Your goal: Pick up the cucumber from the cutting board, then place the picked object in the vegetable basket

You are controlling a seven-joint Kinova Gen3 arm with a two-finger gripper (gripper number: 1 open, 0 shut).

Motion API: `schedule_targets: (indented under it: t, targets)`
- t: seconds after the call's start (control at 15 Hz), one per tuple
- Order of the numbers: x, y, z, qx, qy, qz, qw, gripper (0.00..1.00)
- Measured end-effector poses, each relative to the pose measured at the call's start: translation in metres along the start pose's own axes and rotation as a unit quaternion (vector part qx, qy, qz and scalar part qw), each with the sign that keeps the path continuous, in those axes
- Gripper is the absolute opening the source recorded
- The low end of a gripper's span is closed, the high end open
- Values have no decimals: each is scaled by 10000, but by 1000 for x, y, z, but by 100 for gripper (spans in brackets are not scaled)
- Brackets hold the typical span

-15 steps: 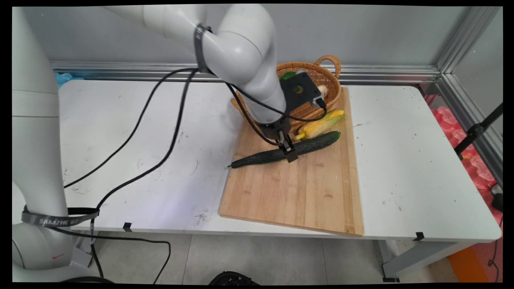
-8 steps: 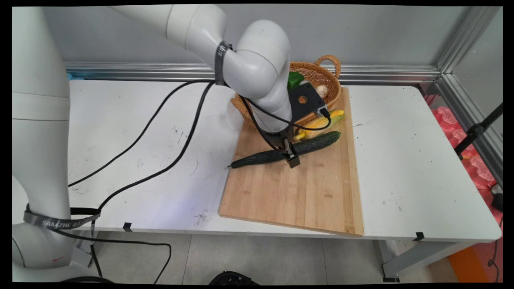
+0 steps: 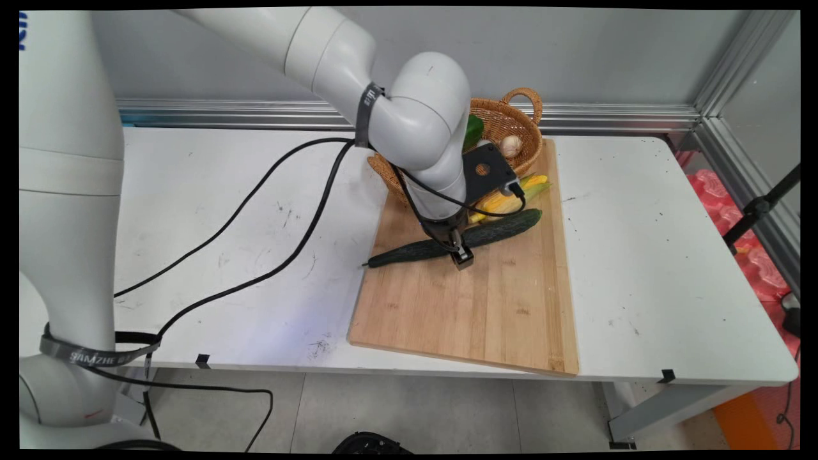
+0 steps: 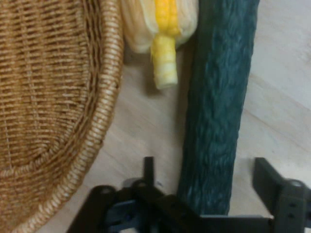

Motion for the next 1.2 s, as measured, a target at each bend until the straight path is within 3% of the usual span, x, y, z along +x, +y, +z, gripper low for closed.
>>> schedule_targets:
  t: [0.67,1.2]
  targets:
    - [0,0,-8,-194,-14,61,9998,0]
    - [-7,-25,-70,-396,178,291,9986,0]
